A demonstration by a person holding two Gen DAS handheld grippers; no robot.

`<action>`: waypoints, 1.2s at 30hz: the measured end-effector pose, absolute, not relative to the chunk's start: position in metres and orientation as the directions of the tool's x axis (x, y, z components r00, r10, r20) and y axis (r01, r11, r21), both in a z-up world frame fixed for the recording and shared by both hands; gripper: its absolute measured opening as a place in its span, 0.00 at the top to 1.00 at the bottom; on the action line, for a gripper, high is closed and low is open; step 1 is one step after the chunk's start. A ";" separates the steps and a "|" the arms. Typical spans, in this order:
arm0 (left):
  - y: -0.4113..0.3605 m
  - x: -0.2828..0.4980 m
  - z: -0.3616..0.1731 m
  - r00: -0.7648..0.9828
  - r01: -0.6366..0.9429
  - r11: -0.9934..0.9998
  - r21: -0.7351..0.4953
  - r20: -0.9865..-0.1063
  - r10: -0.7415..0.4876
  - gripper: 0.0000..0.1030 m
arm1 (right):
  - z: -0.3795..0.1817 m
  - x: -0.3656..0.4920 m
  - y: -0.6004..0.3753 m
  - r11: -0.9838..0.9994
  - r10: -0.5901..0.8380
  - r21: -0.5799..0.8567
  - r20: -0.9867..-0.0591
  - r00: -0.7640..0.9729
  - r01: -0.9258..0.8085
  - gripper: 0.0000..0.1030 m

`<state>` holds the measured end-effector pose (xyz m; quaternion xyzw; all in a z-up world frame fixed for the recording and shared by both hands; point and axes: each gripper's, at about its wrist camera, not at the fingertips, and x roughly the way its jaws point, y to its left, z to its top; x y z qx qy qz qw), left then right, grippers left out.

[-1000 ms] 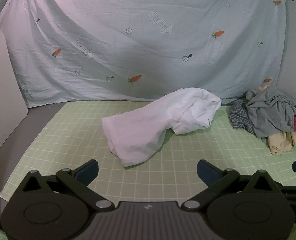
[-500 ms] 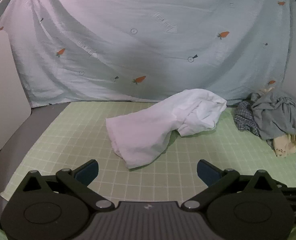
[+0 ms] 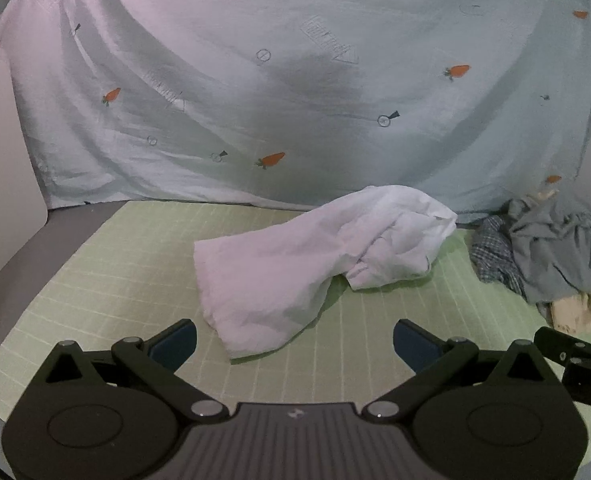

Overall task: Fold clothes
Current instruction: 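Grasp the white shirt with the left tool while the right tool grasps another part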

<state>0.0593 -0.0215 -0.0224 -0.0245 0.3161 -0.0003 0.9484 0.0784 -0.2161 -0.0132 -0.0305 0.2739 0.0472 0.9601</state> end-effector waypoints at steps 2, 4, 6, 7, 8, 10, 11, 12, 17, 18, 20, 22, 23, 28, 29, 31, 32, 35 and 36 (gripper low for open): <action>-0.024 0.070 -0.021 0.791 -0.027 0.998 -0.054 -0.611 -0.012 0.00 | -0.014 0.094 -0.222 0.994 0.093 -0.005 -0.530 0.843 -0.113 0.00; -0.025 0.080 -0.021 0.777 -0.046 0.997 -0.066 -0.629 -0.006 0.00 | -0.015 0.108 -0.227 0.990 0.132 0.032 -0.522 0.843 -0.135 0.00; -0.022 0.089 -0.024 0.762 -0.067 0.993 -0.095 -0.647 -0.010 0.00 | -0.015 0.123 -0.231 0.986 0.165 0.062 -0.515 0.842 -0.155 0.00; -0.021 0.094 -0.028 0.755 -0.079 0.991 -0.106 -0.655 -0.010 0.00 | -0.017 0.130 -0.231 0.984 0.176 0.071 -0.514 0.840 -0.163 0.00; -0.019 0.099 -0.032 0.748 -0.091 0.989 -0.117 -0.663 -0.010 0.00 | -0.019 0.138 -0.230 0.982 0.188 0.079 -0.514 0.837 -0.172 0.00; -0.014 0.110 -0.044 0.719 -0.125 0.984 -0.128 -0.695 0.001 0.03 | -0.028 0.154 -0.227 0.983 0.181 0.064 -0.534 0.826 -0.175 0.00; -0.010 0.117 -0.051 0.701 -0.146 0.980 -0.134 -0.714 0.006 0.05 | -0.033 0.162 -0.224 0.983 0.175 0.053 -0.546 0.819 -0.174 0.00; -0.007 0.122 -0.056 0.683 -0.156 0.977 -0.147 -0.731 -0.001 0.12 | -0.037 0.169 -0.222 0.985 0.160 0.035 -0.558 0.814 -0.169 0.00; 0.025 0.159 -0.082 0.619 -0.186 0.968 -0.167 -0.785 -0.017 0.27 | -0.058 0.215 -0.213 0.992 0.120 0.041 -0.604 0.788 -0.120 0.01; 0.031 0.166 -0.087 0.612 -0.191 0.968 -0.161 -0.791 -0.011 0.31 | -0.063 0.225 -0.211 0.992 0.121 0.048 -0.610 0.783 -0.116 0.02; 0.051 0.189 -0.099 0.591 -0.192 0.970 -0.148 -0.806 -0.006 0.36 | -0.074 0.249 -0.203 0.995 0.100 0.038 -0.619 0.779 -0.097 0.07; 0.068 0.213 -0.111 0.573 -0.198 0.967 -0.159 -0.819 -0.017 0.36 | -0.084 0.276 -0.194 0.997 0.067 0.024 -0.631 0.773 -0.068 0.07; 0.077 0.225 -0.117 0.564 -0.202 0.966 -0.164 -0.826 -0.022 0.36 | -0.088 0.288 -0.192 0.998 0.058 0.026 -0.640 0.766 -0.054 0.08; 0.116 0.277 -0.143 0.538 -0.222 0.958 -0.184 -0.842 -0.036 0.36 | -0.113 0.358 -0.189 0.997 0.038 0.078 -0.695 0.718 0.022 0.17; 0.124 0.285 -0.149 0.534 -0.226 0.956 -0.189 -0.845 -0.041 0.36 | -0.120 0.374 -0.189 0.996 0.033 0.083 -0.706 0.708 0.037 0.18; 0.136 0.303 -0.166 0.535 -0.223 0.948 -0.226 -0.841 -0.075 0.36 | -0.135 0.402 -0.193 0.992 0.020 0.101 -0.735 0.678 0.081 0.33; 0.141 0.310 -0.173 0.522 -0.230 0.944 -0.238 -0.848 -0.087 0.36 | -0.143 0.415 -0.196 0.988 0.020 0.116 -0.749 0.662 0.102 0.37; 0.149 0.327 -0.196 0.493 -0.239 0.937 -0.254 -0.863 -0.109 0.36 | -0.164 0.442 -0.205 0.972 0.047 0.182 -0.772 0.634 0.149 0.41; 0.149 0.333 -0.203 0.484 -0.238 0.937 -0.255 -0.868 -0.113 0.36 | -0.170 0.449 -0.208 0.966 0.062 0.205 -0.775 0.629 0.158 0.41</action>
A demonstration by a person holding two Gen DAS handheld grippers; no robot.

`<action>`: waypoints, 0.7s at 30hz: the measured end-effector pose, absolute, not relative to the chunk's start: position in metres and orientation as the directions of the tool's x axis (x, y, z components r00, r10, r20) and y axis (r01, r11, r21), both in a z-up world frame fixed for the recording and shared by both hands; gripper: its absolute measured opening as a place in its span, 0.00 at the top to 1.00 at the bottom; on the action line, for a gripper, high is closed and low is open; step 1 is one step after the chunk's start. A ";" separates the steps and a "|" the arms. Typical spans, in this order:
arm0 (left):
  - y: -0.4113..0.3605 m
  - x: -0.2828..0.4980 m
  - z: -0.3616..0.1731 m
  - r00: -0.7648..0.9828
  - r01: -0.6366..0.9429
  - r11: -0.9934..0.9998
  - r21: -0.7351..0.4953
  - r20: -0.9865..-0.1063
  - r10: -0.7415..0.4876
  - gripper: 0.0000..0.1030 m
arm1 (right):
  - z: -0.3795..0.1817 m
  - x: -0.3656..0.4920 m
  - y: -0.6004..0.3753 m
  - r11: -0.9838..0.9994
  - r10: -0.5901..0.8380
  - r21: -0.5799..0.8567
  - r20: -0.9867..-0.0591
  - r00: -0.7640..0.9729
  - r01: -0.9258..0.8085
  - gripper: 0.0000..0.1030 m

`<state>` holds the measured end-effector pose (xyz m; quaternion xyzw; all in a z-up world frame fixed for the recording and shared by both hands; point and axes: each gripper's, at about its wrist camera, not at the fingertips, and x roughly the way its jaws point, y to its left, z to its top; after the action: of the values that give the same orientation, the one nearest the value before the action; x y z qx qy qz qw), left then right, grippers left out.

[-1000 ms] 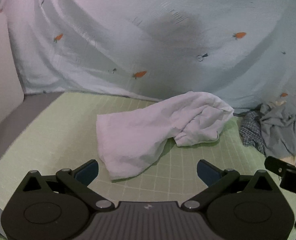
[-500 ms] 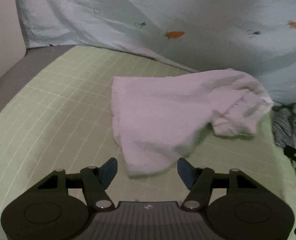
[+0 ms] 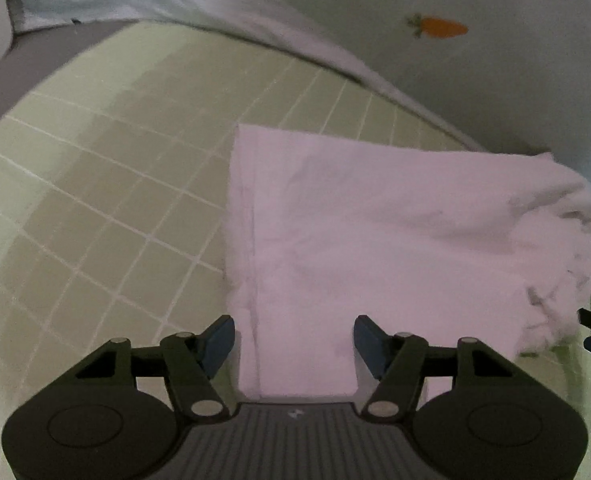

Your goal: Fold clothes

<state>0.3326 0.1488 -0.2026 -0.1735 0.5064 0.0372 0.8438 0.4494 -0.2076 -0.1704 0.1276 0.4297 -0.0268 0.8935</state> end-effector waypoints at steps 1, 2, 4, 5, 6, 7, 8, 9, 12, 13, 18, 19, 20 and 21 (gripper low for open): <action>0.149 0.338 -0.209 0.476 -0.238 0.937 -0.256 -0.872 -0.117 0.36 | -0.177 0.456 -0.209 0.960 0.076 0.225 -0.780 0.621 0.165 0.41; 0.148 0.341 -0.213 0.472 -0.237 0.937 -0.257 -0.873 -0.120 0.36 | -0.184 0.462 -0.210 0.953 0.094 0.247 -0.789 0.607 0.174 0.41; 0.144 0.345 -0.216 0.494 -0.220 0.946 -0.240 -0.863 -0.105 0.35 | -0.196 0.469 -0.212 0.932 0.127 0.298 -0.802 0.583 0.207 0.38; 0.142 0.347 -0.216 0.495 -0.203 0.953 -0.225 -0.863 -0.098 0.35 | -0.199 0.470 -0.212 0.926 0.137 0.314 -0.797 0.589 0.209 0.37; 0.140 0.347 -0.216 0.498 -0.195 0.958 -0.210 -0.863 -0.088 0.40 | -0.200 0.470 -0.211 0.923 0.145 0.327 -0.785 0.602 0.204 0.44; 0.140 0.346 -0.215 0.496 -0.207 0.960 -0.191 -0.866 -0.065 0.52 | -0.200 0.470 -0.209 0.924 0.154 0.332 -0.778 0.609 0.191 0.57; 0.140 0.345 -0.213 0.493 -0.220 0.960 -0.173 -0.869 -0.043 0.61 | -0.197 0.470 -0.206 0.931 0.148 0.321 -0.771 0.619 0.176 0.66; 0.145 0.343 -0.212 0.493 -0.236 0.956 -0.176 -0.869 -0.038 0.80 | -0.191 0.469 -0.202 0.941 0.138 0.299 -0.764 0.631 0.157 0.84; 0.160 0.336 -0.207 0.493 -0.286 0.940 -0.187 -0.870 -0.023 0.96 | -0.164 0.461 -0.197 0.966 0.103 0.236 -0.722 0.684 0.104 0.93; 0.167 0.331 -0.202 0.523 -0.291 0.931 -0.220 -0.851 -0.038 0.96 | -0.151 0.457 -0.197 0.973 0.084 0.211 -0.697 0.712 0.092 0.93; 0.175 0.311 -0.152 0.655 -0.250 0.948 -0.197 -0.755 0.016 0.96 | -0.076 0.425 -0.212 0.988 0.032 0.146 -0.541 0.840 0.057 0.96; 0.176 0.306 -0.141 0.680 -0.243 0.953 -0.183 -0.733 0.033 0.97 | -0.061 0.417 -0.215 0.991 0.019 0.124 -0.506 0.862 0.052 0.96; 0.178 0.300 -0.130 0.702 -0.240 0.954 -0.180 -0.711 0.043 0.97 | -0.045 0.408 -0.217 0.994 0.004 0.097 -0.468 0.884 0.047 0.96; 0.180 0.294 -0.119 0.724 -0.238 0.955 -0.178 -0.688 0.052 0.97 | -0.030 0.398 -0.219 0.997 -0.010 0.068 -0.428 0.904 0.043 0.96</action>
<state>0.2945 0.1800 -0.1195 -0.1278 0.3630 0.0787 0.9196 0.3985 -0.2186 -0.0300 0.0381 0.2192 -0.0135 0.9749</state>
